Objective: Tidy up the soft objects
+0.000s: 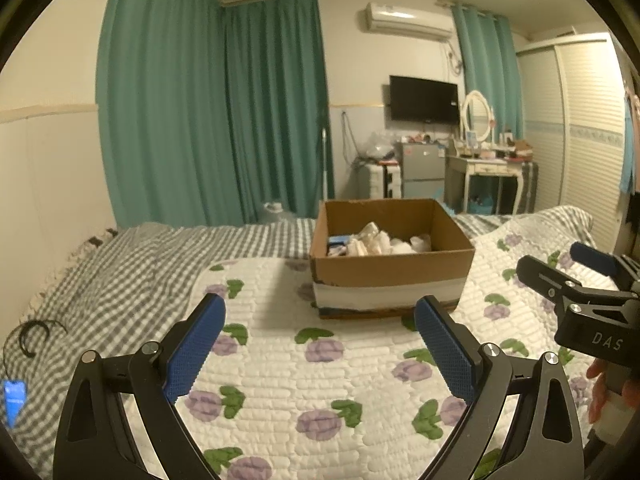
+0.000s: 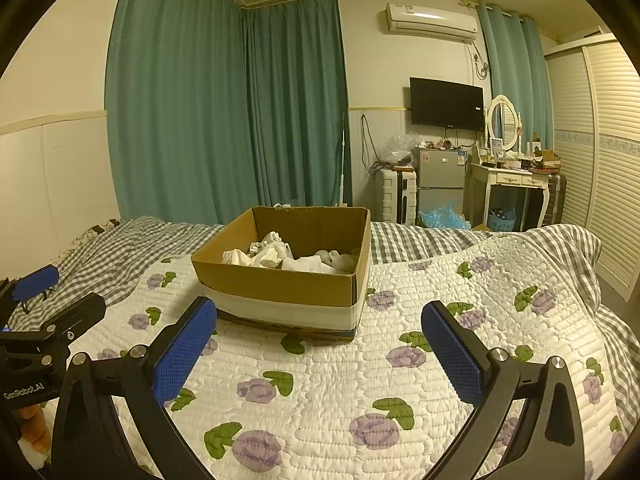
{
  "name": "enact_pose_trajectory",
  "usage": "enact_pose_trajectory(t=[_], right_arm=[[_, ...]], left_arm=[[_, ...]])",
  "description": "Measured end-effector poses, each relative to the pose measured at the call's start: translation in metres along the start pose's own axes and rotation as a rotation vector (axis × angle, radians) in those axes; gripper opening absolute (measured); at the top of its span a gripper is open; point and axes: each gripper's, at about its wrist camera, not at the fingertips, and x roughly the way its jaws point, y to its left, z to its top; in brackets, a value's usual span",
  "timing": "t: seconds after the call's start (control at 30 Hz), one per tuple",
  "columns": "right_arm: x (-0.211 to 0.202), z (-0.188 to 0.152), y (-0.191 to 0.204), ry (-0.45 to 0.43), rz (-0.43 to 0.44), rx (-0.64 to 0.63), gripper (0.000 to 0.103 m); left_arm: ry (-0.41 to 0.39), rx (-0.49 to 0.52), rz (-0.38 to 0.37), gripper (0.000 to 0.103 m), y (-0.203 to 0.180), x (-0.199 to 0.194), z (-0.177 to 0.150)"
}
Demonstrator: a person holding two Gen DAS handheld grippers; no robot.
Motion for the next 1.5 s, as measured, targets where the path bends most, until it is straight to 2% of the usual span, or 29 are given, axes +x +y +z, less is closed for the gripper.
enact_pose_trajectory(t=[1.5], right_arm=[[0.0016, -0.0026, 0.0006, 0.008, 0.004, -0.005, 0.103]], left_arm=[[0.020, -0.013, 0.013, 0.097, -0.0025, -0.0024, -0.0013]])
